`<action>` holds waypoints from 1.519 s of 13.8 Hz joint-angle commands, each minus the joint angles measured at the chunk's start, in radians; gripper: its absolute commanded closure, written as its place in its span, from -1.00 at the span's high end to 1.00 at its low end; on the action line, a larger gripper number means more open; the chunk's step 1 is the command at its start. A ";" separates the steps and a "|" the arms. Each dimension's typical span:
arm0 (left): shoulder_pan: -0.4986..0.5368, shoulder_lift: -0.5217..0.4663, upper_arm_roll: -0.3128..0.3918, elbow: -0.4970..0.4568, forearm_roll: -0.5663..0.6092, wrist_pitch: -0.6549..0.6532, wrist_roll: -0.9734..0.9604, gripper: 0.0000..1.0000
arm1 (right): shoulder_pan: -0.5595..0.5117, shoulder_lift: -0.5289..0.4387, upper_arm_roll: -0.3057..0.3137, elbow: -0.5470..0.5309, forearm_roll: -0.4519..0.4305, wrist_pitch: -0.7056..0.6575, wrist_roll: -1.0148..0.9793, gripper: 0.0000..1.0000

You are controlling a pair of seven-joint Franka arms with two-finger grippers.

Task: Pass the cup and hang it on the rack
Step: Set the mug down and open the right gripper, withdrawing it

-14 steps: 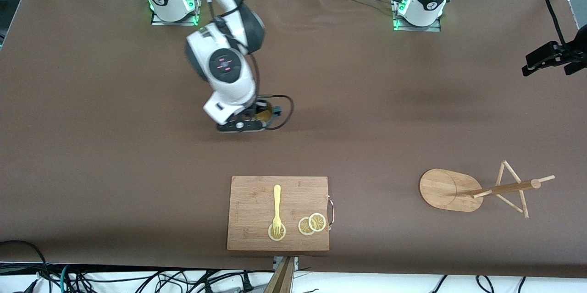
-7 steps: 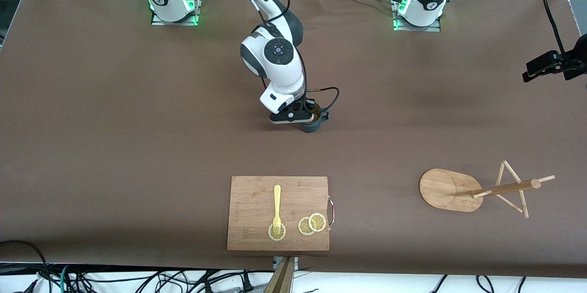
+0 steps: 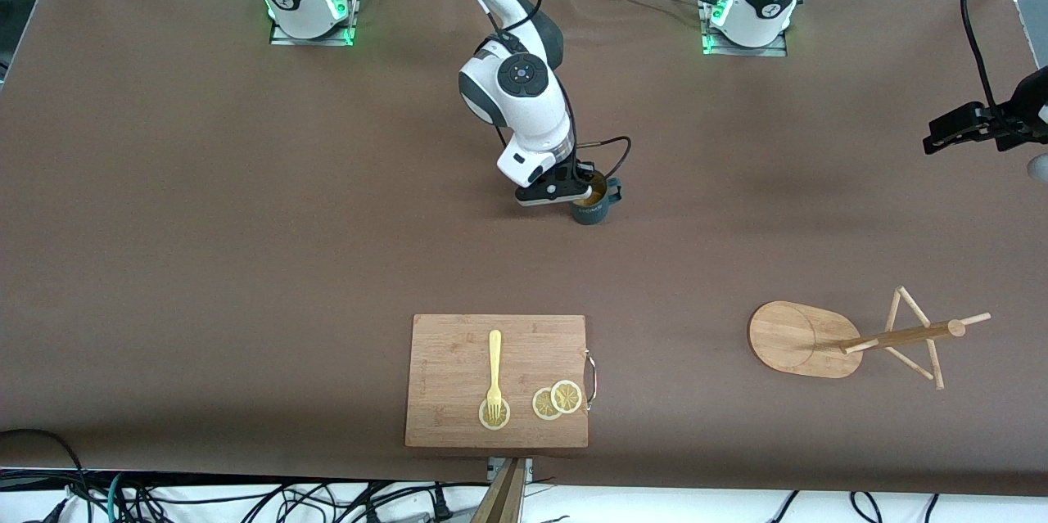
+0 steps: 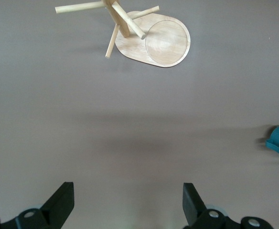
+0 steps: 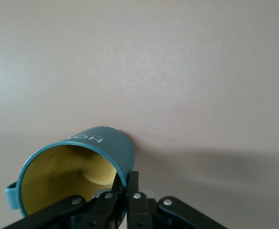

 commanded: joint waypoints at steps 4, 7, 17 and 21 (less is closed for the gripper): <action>0.007 0.034 -0.001 0.038 -0.024 -0.014 0.025 1.00 | 0.006 -0.083 -0.007 0.025 0.016 -0.079 0.006 1.00; 0.010 0.052 -0.001 0.037 -0.048 -0.016 0.029 1.00 | -0.064 -0.197 -0.012 0.027 0.003 -0.272 -0.046 1.00; -0.001 -0.030 -0.056 -0.134 -0.039 0.084 0.047 1.00 | -0.108 -0.449 -0.378 0.025 0.007 -0.886 -0.247 1.00; -0.001 -0.185 -0.130 -0.463 -0.045 0.327 0.032 1.00 | -0.109 -0.502 -0.533 0.024 0.019 -1.008 -0.393 1.00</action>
